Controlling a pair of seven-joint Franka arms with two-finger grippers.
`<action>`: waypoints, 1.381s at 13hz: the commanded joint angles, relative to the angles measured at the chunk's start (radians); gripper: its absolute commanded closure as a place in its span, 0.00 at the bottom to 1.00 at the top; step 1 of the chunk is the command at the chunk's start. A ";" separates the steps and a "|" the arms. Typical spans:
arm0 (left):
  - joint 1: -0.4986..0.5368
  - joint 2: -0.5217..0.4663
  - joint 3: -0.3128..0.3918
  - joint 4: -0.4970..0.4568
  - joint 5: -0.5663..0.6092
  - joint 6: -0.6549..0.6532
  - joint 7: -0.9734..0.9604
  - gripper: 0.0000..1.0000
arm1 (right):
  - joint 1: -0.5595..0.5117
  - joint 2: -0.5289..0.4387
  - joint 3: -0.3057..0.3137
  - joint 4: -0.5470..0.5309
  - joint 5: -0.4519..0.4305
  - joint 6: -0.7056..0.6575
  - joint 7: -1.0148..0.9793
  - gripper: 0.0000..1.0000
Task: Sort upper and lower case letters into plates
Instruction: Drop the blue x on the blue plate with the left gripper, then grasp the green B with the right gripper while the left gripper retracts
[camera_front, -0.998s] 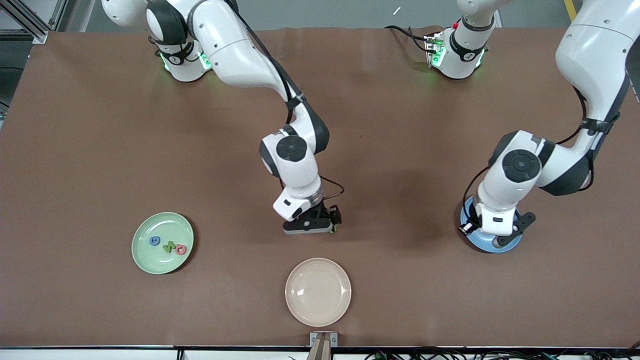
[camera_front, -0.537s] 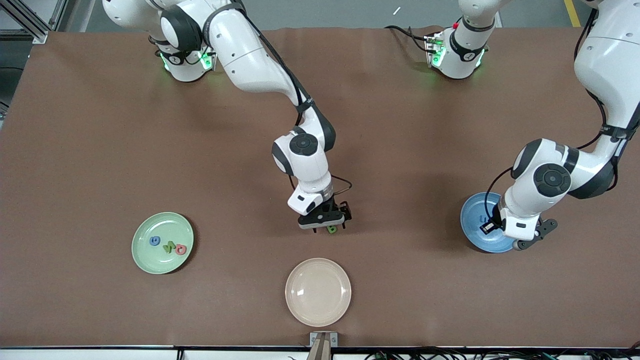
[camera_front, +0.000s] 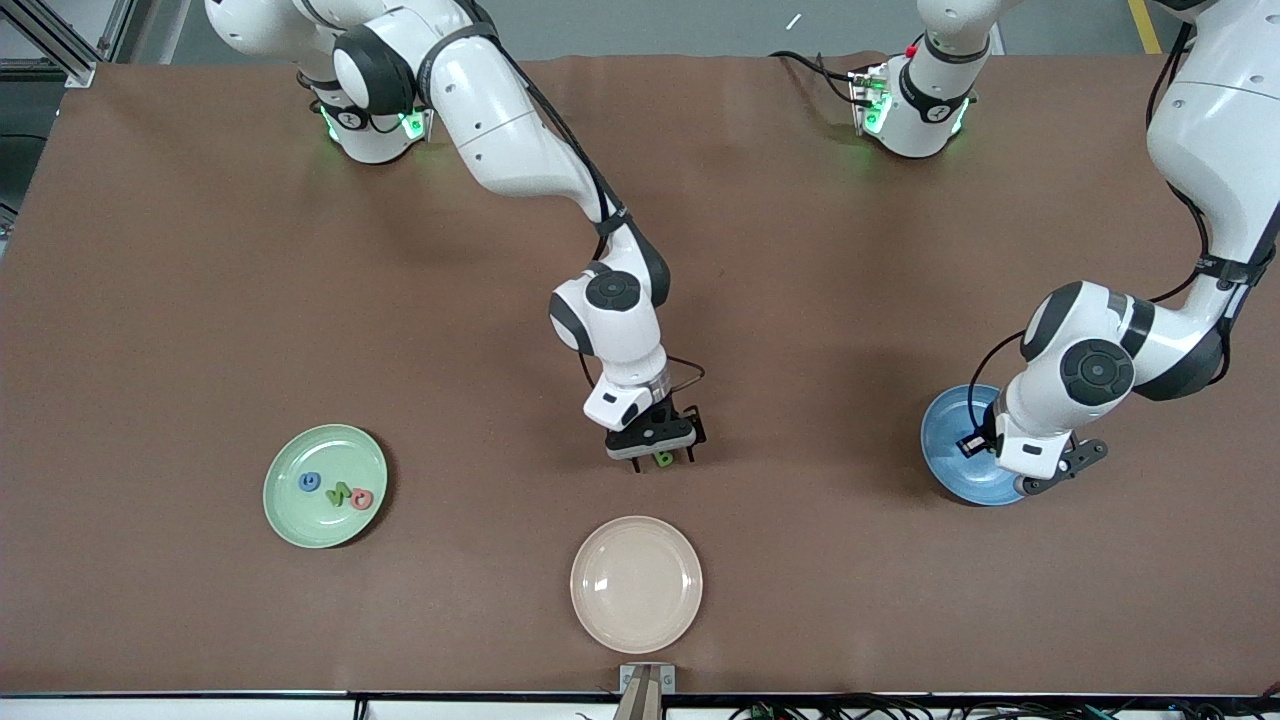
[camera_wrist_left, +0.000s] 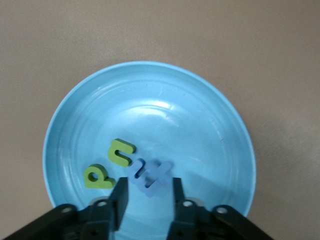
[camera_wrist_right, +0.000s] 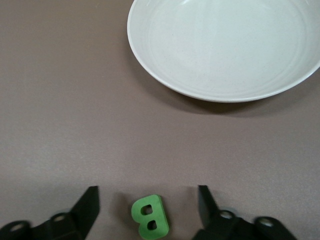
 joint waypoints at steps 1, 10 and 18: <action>0.034 -0.039 -0.009 -0.012 -0.014 -0.023 0.062 0.00 | 0.000 0.017 -0.010 0.018 -0.055 0.009 0.004 0.29; 0.126 -0.249 -0.105 0.136 -0.188 -0.230 0.552 0.00 | -0.010 0.017 -0.009 0.021 -0.070 0.007 0.003 0.97; 0.186 -0.338 -0.105 0.428 -0.393 -0.633 0.832 0.00 | -0.056 -0.066 0.020 0.037 -0.041 -0.186 0.076 0.37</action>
